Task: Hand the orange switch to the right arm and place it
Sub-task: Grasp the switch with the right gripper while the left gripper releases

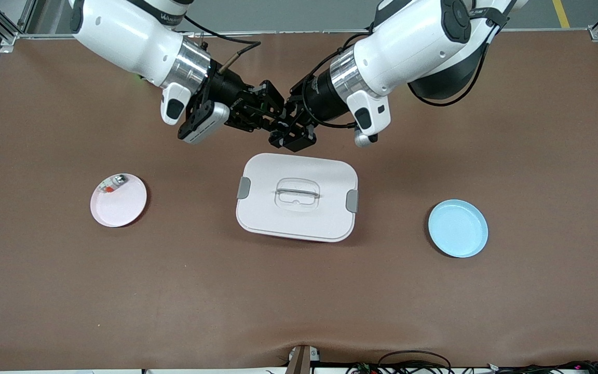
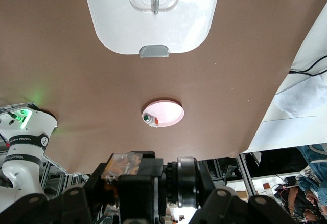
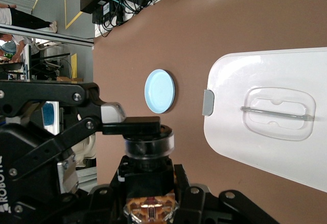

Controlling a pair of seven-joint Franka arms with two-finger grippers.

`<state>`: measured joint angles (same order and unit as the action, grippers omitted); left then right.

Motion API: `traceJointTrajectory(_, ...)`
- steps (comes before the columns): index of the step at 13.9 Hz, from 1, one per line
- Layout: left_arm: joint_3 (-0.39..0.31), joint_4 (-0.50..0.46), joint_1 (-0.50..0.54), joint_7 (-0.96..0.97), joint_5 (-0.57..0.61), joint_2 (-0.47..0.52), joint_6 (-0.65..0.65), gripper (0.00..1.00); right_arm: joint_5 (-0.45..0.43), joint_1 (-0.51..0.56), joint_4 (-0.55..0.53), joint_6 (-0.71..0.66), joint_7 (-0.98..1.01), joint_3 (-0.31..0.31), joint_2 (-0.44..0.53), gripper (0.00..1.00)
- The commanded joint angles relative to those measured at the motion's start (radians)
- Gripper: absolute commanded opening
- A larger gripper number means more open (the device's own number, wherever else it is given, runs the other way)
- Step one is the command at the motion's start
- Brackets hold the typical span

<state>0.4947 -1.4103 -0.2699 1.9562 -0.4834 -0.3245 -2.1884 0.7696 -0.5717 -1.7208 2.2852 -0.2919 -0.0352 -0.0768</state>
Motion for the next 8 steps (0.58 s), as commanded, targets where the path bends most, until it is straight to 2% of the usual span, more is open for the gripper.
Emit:
traceJointTrajectory(1, 0.002, 0.01, -0.003, 0.009, 0.002, -0.001, -0.004, 0.58, -0.007, -0.01, 0.02, -0.007, 0.003, 0.008, -0.02, 0.0)
traceJointTrajectory(2, 0.002, 0.01, -0.003, 0.015, 0.002, -0.001, -0.004, 1.0, -0.007, -0.008, 0.017, -0.007, 0.003, 0.008, -0.021, 0.0)
traceJointTrajectory(8, 0.002, 0.01, 0.001, 0.015, 0.002, 0.001, -0.004, 1.0, -0.009, -0.002, 0.02, -0.01, 0.016, 0.008, -0.028, 0.0)
